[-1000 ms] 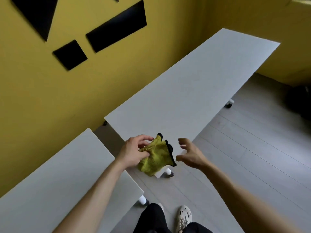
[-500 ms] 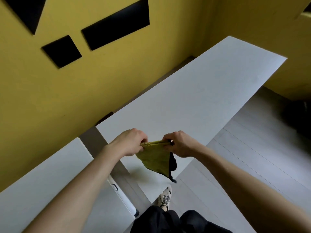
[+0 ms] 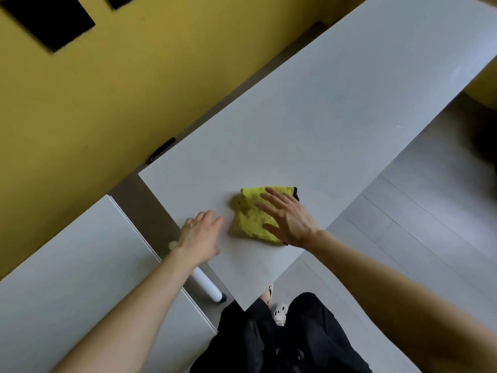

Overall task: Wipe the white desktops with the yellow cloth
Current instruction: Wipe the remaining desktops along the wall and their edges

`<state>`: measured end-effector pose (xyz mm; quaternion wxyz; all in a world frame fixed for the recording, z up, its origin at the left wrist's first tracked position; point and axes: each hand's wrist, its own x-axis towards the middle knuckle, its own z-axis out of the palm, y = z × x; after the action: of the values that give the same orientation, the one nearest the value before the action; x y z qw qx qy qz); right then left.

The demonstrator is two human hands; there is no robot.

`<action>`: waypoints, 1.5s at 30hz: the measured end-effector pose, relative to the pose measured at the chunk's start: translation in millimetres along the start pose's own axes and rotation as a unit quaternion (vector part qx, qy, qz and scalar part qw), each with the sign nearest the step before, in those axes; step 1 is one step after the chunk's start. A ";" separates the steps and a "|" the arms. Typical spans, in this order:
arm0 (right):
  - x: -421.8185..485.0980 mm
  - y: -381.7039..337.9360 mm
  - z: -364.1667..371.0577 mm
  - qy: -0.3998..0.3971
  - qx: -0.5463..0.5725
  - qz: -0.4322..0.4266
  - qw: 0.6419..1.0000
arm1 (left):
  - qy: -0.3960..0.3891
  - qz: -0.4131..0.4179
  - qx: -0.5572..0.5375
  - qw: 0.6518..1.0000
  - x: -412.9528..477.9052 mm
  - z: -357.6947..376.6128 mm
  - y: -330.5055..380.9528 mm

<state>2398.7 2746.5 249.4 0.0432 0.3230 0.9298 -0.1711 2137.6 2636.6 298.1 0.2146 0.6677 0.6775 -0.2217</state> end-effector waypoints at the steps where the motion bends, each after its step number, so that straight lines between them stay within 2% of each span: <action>1: 14.2 3.6 5.5 -0.005 -0.024 -0.027 0.999 | -0.004 -0.005 -0.003 1.000 2.3 1.1 -5.4; 3: 35.0 5.4 20.3 -0.004 -0.040 -0.036 0.999 | -0.009 -0.021 -0.013 1.000 10.5 1.1 -18.6; 8: 19.1 -51.1 68.3 0.063 0.015 0.066 0.996 | -0.020 -0.073 -0.048 0.996 38.6 2.2 -46.1; 11: -3.6 -74.9 82.1 0.074 0.030 0.051 0.995 | -0.033 -0.080 -0.043 0.995 46.0 8.4 -42.7; 16: 0.8 -55.8 73.6 0.072 0.026 0.031 0.997 | -0.015 -0.078 -0.043 0.996 46.1 9.5 -42.7; 19: 6.2 -44.0 62.6 0.096 0.021 0.098 0.990 | -0.009 -0.080 -0.033 0.996 46.9 8.0 -41.0; 22: -6.7 -44.4 55.8 0.186 0.034 0.202 0.961 | 0.005 -0.087 -0.040 0.995 48.7 14.2 -40.1; 25: -19.2 -42.7 50.3 0.266 0.074 0.359 0.892 | 0.009 -0.081 -0.034 0.996 52.5 16.9 -44.3; 27: -27.7 -45.2 47.6 0.263 0.120 0.461 0.839 | -0.002 -0.083 -0.033 0.996 53.0 13.6 -43.7; 29: -33.9 -51.1 45.7 0.221 0.185 0.525 0.801 | 0.017 -0.091 -0.058 0.994 54.5 5.7 -40.1; 31: -38.3 -60.3 46.7 0.185 0.230 0.546 0.784 | 0.103 -0.049 -0.130 0.985 56.0 3.8 -29.5; 33: -35.3 -61.5 47.6 0.188 0.285 0.552 0.761 | 0.174 -0.013 -0.208 0.962 59.2 -0.3 -6.5; 34: -31.5 -61.0 45.8 0.188 0.305 0.559 0.748 | 0.167 -0.015 -0.253 0.953 60.0 -3.6 6.9; 36: -26.3 -58.0 41.7 0.192 0.325 0.565 0.734 | 0.104 -0.052 -0.348 0.930 63.4 -7.6 27.3; 38: -29.8 -60.8 36.4 0.201 0.344 0.567 0.721 | 0.079 -0.073 -0.395 0.912 67.0 -5.3 33.6; 42: -51.9 -84.2 16.1 0.215 0.354 0.562 0.716 | 0.074 -0.022 -0.414 0.907 49.1 -10.2 18.1; 45: -66.1 -101.9 -7.9 0.248 0.374 0.524 0.724 | 0.122 0.023 -0.392 0.912 25.4 -21.4 4.3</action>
<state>2388.3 2635.8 298.9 -0.2300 0.7796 0.4511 -0.3687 2141.5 2669.8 300.5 0.3801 0.5667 0.7155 0.1497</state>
